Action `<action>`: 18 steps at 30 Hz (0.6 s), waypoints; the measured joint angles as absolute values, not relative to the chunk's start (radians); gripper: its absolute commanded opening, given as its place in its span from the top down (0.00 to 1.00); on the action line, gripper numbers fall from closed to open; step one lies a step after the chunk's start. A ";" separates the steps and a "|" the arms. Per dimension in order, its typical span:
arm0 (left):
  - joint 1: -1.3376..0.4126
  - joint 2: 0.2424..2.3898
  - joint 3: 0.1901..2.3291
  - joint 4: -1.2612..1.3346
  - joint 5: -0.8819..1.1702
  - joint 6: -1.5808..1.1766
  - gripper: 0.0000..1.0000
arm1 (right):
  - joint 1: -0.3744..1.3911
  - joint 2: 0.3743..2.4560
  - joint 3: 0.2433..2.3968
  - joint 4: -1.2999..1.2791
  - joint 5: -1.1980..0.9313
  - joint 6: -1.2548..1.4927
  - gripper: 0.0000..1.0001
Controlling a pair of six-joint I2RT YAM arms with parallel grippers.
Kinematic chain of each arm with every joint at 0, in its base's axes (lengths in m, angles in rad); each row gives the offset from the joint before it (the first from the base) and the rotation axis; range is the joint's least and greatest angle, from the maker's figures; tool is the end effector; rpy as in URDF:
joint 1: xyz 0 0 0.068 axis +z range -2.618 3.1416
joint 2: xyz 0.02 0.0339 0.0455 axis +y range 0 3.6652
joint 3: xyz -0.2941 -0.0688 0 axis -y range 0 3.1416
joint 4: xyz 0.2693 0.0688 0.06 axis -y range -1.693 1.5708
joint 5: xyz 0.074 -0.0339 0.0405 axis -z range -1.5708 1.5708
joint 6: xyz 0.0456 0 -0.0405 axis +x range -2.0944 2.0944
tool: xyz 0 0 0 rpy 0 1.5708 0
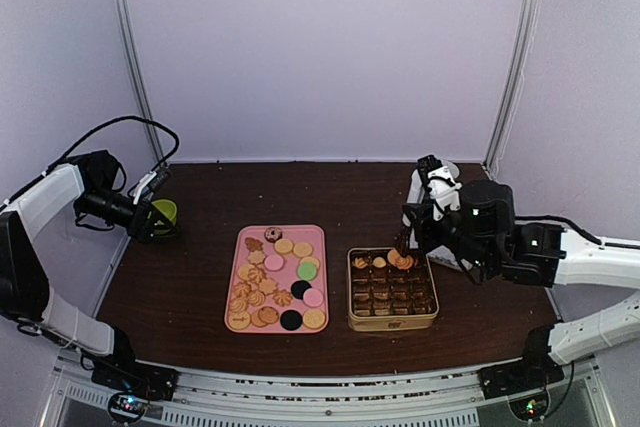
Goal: Pack the cookies
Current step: Adjust the fake cookies in the empty pocket of the box.
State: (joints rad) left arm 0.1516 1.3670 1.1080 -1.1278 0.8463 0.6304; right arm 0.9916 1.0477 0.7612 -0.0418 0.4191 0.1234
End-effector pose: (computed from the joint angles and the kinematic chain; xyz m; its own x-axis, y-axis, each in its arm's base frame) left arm 0.2575 0.0048 0.2881 -0.7642 0.2785 -0.5818 0.6014 0.6335 -0.4868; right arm 0.1567 0.2056 0.3124 -0.2433 -0.1666 -0.9555 -0.5277 0.8493 -0.0137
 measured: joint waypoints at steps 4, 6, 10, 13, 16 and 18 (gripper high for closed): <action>0.152 1.367 1.108 -1.128 0.846 0.631 0.04 | 1.008 1.122 0.762 -0.025 0.400 0.131 0.95; 0.152 1.367 1.108 -1.128 0.846 0.631 0.04 | 1.009 1.150 0.762 -0.019 0.396 0.135 0.95; 0.152 1.367 1.108 -1.129 0.846 0.636 0.04 | 1.008 1.181 0.762 -0.005 0.395 0.135 0.96; 0.152 1.367 1.108 -1.131 0.846 0.639 0.04 | 1.008 1.184 0.762 0.004 0.401 0.135 0.97; 0.152 1.367 1.108 -1.131 0.846 0.639 0.04 | 1.008 1.182 0.762 0.004 0.409 0.134 0.97; 0.152 1.367 1.108 -1.131 0.846 0.639 0.04 | 1.007 1.175 0.761 0.003 0.416 0.134 0.97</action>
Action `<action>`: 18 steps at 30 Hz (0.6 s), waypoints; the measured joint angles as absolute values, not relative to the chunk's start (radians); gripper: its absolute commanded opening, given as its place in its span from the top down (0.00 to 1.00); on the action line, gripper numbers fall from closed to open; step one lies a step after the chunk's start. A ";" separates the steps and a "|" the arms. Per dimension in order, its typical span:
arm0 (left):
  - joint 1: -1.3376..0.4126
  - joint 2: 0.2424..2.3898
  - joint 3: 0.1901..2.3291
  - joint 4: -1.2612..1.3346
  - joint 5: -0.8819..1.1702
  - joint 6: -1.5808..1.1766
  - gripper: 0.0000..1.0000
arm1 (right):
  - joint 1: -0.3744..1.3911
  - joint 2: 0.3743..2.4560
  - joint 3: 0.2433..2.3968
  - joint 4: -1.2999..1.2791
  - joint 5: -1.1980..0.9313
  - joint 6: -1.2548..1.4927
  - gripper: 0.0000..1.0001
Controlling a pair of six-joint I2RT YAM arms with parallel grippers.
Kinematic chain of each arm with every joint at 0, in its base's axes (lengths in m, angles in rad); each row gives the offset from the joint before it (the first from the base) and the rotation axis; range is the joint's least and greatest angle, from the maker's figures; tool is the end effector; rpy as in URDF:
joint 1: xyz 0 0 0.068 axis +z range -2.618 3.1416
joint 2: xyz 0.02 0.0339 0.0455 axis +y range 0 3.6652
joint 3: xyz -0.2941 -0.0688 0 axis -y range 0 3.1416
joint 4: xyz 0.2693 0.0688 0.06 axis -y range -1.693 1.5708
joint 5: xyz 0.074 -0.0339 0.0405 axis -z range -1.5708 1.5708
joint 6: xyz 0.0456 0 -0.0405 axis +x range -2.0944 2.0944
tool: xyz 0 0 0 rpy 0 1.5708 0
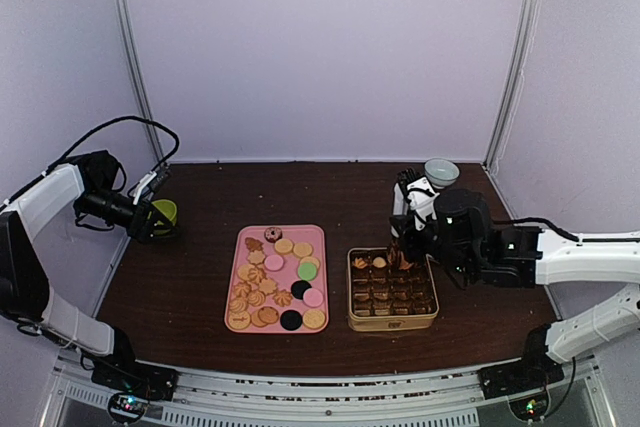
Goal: Pack the cookies
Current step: Adjust the fake cookies in the empty pocket of the box.
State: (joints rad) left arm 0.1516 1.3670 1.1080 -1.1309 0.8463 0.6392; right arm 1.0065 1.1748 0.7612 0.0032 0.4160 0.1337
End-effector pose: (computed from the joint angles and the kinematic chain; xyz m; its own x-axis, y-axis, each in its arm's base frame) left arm 0.2571 0.0047 0.2880 -0.7607 0.2837 -0.5838 0.6066 0.6308 -0.4839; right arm 0.1671 0.2296 0.2854 -0.2881 -0.2272 -0.9303 -0.5411 0.8401 -0.0376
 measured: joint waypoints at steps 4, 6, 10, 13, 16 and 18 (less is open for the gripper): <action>0.152 1.367 1.108 -1.131 0.846 0.639 0.04 | 0.991 1.137 0.759 -0.005 0.428 0.129 0.97; 0.152 1.367 1.108 -1.131 0.846 0.639 0.04 | 0.984 1.117 0.757 -0.007 0.432 0.126 0.97; 0.152 1.367 1.108 -1.131 0.847 0.639 0.04 | 0.973 1.082 0.741 -0.009 0.443 0.126 0.97; 0.152 1.367 1.108 -1.132 0.850 0.640 0.05 | 0.970 1.077 0.738 -0.011 0.442 0.126 0.98; 0.152 1.367 1.108 -1.132 0.852 0.640 0.05 | 0.971 1.078 0.739 -0.011 0.430 0.127 0.97; 0.152 1.367 1.108 -1.132 0.853 0.640 0.05 | 0.976 1.081 0.742 -0.010 0.419 0.127 0.97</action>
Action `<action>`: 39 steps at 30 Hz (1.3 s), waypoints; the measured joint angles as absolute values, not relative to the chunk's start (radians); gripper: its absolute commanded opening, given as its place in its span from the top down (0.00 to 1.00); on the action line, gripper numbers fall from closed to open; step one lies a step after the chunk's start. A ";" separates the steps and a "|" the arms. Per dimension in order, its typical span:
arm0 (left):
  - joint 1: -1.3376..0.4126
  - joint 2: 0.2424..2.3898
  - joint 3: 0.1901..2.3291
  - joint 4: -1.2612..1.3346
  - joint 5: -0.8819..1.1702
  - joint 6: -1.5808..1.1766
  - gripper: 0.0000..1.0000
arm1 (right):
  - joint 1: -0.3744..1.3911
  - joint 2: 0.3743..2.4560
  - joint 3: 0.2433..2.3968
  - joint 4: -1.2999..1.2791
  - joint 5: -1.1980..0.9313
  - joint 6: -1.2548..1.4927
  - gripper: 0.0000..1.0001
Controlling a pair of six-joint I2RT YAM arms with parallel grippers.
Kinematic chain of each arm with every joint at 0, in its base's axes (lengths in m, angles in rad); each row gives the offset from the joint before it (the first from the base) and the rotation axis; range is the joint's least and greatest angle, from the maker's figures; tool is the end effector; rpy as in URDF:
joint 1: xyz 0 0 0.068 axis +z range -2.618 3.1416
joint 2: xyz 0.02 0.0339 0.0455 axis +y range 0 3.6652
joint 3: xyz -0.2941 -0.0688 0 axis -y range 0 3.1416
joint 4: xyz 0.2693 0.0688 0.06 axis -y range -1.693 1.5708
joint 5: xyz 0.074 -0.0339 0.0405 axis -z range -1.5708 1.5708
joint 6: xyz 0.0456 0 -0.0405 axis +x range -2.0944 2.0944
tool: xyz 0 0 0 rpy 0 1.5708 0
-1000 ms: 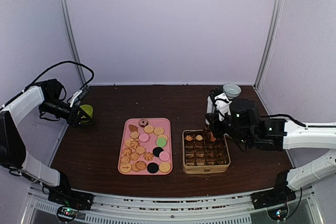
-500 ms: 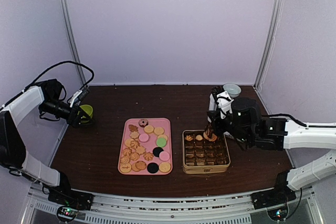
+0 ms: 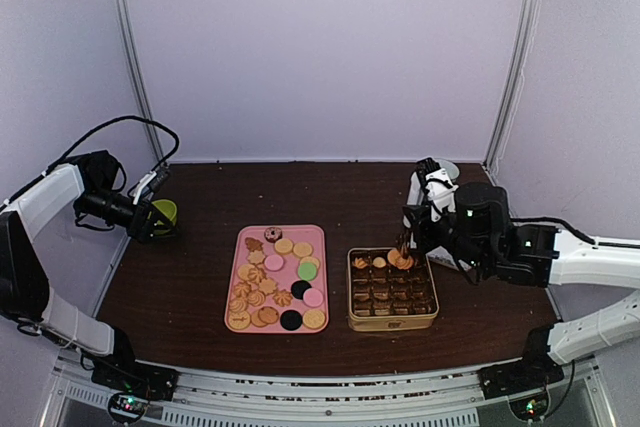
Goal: Pack the cookies
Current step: Adjust the fake cookies in the empty pocket of the box.
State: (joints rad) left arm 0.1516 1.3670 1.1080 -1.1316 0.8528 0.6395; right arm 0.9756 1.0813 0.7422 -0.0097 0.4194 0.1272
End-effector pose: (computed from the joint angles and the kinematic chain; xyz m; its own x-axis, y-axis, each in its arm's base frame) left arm 0.2571 0.0045 0.2882 -0.7600 0.2811 -0.5860 0.6077 0.6268 -0.4876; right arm 0.1636 0.2085 0.3005 -0.2588 -0.1756 -0.9498 -0.5130 0.8582 -0.0188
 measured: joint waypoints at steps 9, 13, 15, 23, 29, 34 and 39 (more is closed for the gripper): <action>0.152 1.367 1.108 -1.132 0.853 0.641 0.05 | 0.993 1.153 0.757 0.015 0.391 0.148 0.99; 0.152 1.367 1.108 -1.132 0.853 0.645 0.05 | 0.992 1.159 0.743 0.020 0.406 0.157 1.00; 0.152 1.367 1.108 -1.132 0.853 0.646 0.05 | 0.990 1.158 0.731 0.020 0.412 0.158 1.00; 0.152 1.367 1.108 -1.136 0.853 0.646 0.05 | 0.966 1.142 0.700 0.020 0.425 0.162 1.00; 0.152 1.367 1.108 -1.140 0.853 0.647 0.06 | 0.944 1.085 0.688 0.017 0.438 0.160 1.00; 0.152 1.367 1.108 -1.147 0.854 0.648 0.06 | 0.937 1.053 0.688 0.016 0.447 0.160 1.00; 0.152 1.367 1.108 -1.150 0.854 0.649 0.06 | 0.935 1.048 0.687 0.011 0.448 0.160 1.00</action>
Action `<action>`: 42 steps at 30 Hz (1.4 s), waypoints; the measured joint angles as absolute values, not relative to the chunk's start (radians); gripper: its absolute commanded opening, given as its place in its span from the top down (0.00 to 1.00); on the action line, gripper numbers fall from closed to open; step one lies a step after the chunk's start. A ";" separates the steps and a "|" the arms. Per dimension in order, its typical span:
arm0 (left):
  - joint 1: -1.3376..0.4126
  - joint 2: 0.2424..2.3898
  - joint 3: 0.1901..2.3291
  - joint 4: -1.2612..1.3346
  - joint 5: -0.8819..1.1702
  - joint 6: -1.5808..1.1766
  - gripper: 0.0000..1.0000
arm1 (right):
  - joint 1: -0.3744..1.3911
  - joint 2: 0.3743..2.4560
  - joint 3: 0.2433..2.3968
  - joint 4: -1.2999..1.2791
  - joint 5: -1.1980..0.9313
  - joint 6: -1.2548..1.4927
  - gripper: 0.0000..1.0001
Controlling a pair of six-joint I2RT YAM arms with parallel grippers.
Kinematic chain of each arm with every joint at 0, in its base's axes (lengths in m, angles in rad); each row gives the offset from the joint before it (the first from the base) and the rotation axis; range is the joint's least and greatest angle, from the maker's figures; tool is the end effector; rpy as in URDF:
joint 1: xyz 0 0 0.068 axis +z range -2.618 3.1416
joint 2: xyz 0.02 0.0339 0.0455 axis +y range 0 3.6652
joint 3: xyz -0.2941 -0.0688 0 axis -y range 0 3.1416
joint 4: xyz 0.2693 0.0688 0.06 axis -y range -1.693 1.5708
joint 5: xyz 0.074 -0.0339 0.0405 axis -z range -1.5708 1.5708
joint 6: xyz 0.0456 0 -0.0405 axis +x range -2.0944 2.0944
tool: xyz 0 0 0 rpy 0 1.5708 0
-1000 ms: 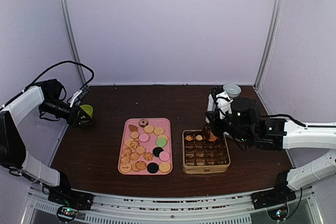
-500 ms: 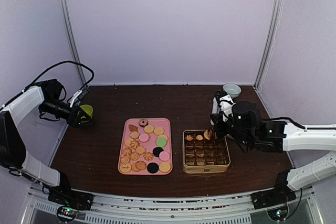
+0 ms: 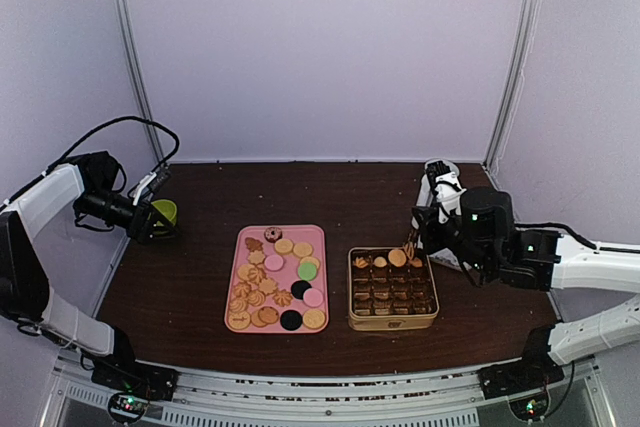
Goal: Pack the cookies
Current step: Adjust the fake cookies in the empty pocket of the box.
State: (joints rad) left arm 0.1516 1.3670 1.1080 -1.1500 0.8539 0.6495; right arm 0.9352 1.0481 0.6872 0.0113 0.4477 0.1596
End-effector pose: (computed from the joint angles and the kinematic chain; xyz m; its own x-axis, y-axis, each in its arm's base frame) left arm 0.2552 0.0042 0.2879 -0.7644 0.2852 -0.5783 0.6066 0.6220 -0.4951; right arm 0.1669 0.1931 0.2899 -0.2777 -0.1351 -0.9511 -0.4455 0.8953 0.0029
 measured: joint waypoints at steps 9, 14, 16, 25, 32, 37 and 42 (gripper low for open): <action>0.152 1.367 1.108 -1.151 0.854 0.650 0.04 | 0.927 1.096 0.704 0.030 0.446 0.149 0.93; 0.152 1.366 1.108 -1.152 0.853 0.651 0.04 | 0.884 1.140 0.734 0.049 0.419 0.146 0.87; 0.152 1.364 1.108 -1.152 0.853 0.653 0.03 | 0.878 1.150 0.748 0.059 0.413 0.148 0.86; 0.152 1.364 1.108 -1.152 0.853 0.653 0.03 | 0.894 1.240 0.802 0.133 0.363 0.173 0.88; 0.152 1.364 1.108 -1.152 0.852 0.654 0.03 | 0.916 1.307 0.813 0.142 0.348 0.188 0.90; 0.152 1.364 1.108 -1.152 0.852 0.654 0.03 | 0.917 1.307 0.813 0.143 0.350 0.188 0.91; 0.152 1.364 1.108 -1.152 0.852 0.654 0.04 | 0.917 1.280 0.794 0.138 0.361 0.188 0.93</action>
State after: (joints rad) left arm 0.1516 1.3640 1.1076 -1.1519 0.8520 0.6537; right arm 0.9169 1.2797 0.7944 0.1379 0.3614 0.1879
